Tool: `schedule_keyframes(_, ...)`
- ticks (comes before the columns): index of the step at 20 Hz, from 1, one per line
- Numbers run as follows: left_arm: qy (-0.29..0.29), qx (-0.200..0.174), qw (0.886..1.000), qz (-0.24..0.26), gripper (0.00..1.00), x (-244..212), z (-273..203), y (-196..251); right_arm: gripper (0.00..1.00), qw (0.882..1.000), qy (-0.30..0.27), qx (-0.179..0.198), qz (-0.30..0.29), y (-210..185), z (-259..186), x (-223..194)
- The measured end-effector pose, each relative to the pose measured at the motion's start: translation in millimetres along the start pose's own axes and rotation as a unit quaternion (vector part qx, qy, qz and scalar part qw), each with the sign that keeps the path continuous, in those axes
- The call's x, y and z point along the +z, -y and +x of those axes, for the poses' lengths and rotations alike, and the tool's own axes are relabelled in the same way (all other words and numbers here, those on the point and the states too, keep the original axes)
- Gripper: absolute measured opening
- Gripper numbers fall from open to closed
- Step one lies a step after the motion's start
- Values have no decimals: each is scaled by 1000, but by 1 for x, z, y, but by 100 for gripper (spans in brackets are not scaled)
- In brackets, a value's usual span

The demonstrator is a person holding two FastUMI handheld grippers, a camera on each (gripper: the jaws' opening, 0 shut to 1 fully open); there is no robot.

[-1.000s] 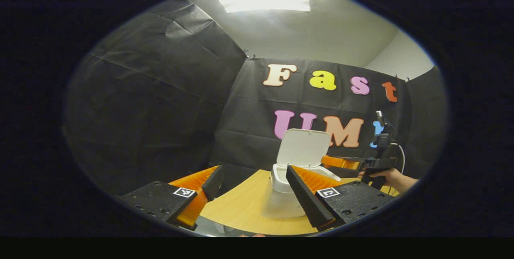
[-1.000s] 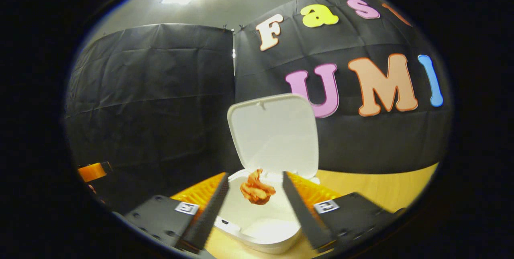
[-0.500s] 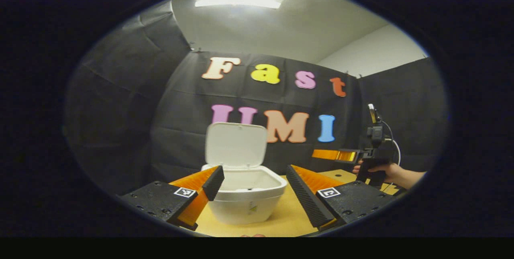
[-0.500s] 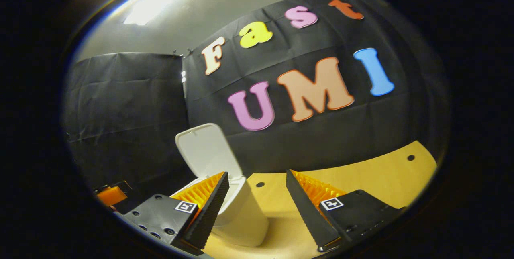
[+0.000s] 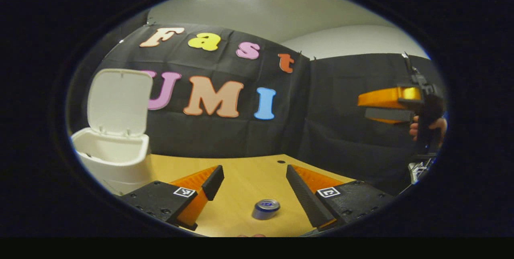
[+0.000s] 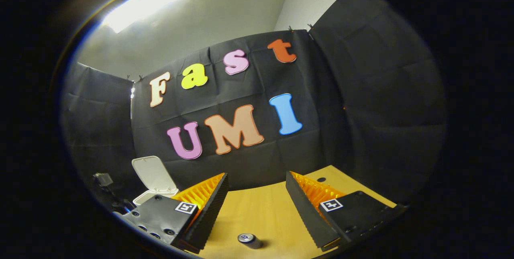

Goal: Press the lid of the desktop garbage bin to open it, pick up the crumpled paper on the desktop and throw it into the bin, then pick up the pop can on the desktop and drop it into the bin, and finally close the garbage bin lid.

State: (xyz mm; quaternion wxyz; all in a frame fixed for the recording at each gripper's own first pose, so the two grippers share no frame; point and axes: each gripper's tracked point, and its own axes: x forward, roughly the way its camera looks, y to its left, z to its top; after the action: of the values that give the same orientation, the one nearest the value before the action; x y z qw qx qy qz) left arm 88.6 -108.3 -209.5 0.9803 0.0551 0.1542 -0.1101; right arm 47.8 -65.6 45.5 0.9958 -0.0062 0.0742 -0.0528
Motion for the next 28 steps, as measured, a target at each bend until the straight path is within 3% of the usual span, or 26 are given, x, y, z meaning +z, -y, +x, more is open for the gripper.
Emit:
schedule_keyframes(3, -36, 9, 999, -17, 94, -52, 34, 9, 95, 1000, 17, -15, 1, 18, -15, 11)
schedule_keyframes(6, -81, 34, 996, 0, 94, -106, 49, 10, 95, 1000, 7, -21, -9, 38, -21, 9)
schedule_keyframes(15, -173, 98, 980, -4, 94, -209, 65, -9, 95, 998, -51, 10, -30, 64, 1, -14)
schedule_keyframes(16, -179, 104, 978, -6, 92, -211, 63, -12, 95, 998, -55, 11, -30, 66, 3, -16)
schedule_keyframes(17, -176, 106, 979, -8, 83, -209, 66, -14, 95, 998, -58, 13, -30, 67, 5, -17)
schedule_keyframes(21, -160, 103, 981, -37, 81, -167, 55, -12, 95, 997, -68, 14, -31, 71, 10, -21)
schedule_keyframes(26, -35, 55, 997, -51, 81, 16, 20, -21, 95, 995, -87, 22, -50, 56, 14, -48)
schedule_keyframes(28, 4, 60, 997, -43, 79, 80, 1, -47, 95, 993, -98, 38, -45, 36, 17, -66)
